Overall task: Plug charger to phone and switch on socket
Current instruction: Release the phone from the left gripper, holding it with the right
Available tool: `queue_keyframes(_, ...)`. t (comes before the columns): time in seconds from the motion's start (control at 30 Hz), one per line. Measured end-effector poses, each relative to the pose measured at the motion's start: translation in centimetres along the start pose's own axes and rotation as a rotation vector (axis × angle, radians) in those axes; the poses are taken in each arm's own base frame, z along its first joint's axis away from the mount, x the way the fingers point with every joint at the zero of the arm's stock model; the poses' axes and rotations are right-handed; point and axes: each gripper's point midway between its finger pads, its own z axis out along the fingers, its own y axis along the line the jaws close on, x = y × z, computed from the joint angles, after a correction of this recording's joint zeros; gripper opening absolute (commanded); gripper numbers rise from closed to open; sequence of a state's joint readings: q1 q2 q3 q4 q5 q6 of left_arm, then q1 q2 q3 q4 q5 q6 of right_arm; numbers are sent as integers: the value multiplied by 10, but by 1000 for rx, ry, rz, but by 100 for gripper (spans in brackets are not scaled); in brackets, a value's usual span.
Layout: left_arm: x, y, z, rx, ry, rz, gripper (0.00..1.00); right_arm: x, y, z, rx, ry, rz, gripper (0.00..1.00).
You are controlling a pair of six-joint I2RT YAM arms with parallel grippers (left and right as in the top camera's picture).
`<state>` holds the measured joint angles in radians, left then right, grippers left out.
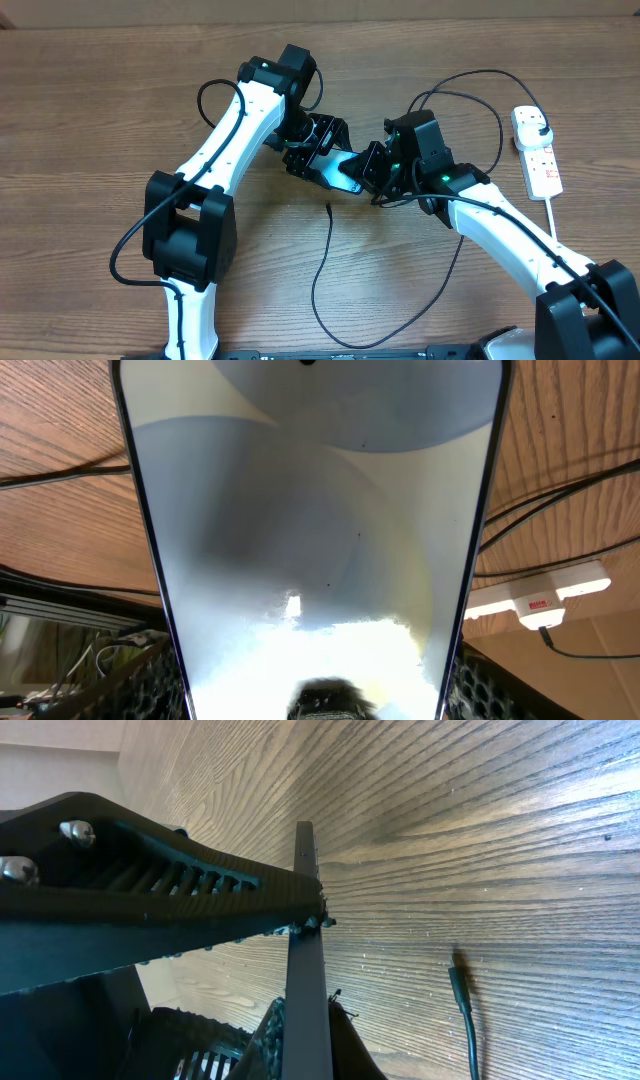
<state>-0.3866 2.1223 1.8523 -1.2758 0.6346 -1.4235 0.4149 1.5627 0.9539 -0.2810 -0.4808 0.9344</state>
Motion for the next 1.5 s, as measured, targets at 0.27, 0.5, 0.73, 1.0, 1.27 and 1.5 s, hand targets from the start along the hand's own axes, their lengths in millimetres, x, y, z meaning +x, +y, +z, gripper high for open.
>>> queue_keyframes(0.27,2,-1,-3,7,-1,14,86,-3,-7,0,35,-22,13,4)
queue_keyframes(0.5,-4,-12,-17,85,59,237,90,-13,-10,-3,30,-48,94,4)
queue_keyframes(0.73,-49,-20,-64,244,82,365,97,-43,11,-16,-110,-97,264,4)
queue_keyframes(1.0,-49,-61,-147,546,-107,620,100,-79,59,-39,-353,-171,306,4)
queue_keyframes(1.27,2,-80,-211,737,-227,649,100,-100,116,-73,-643,-165,495,4)
queue_keyframes(1.5,7,-87,-195,703,-270,564,100,-85,136,-73,-708,-59,641,4)
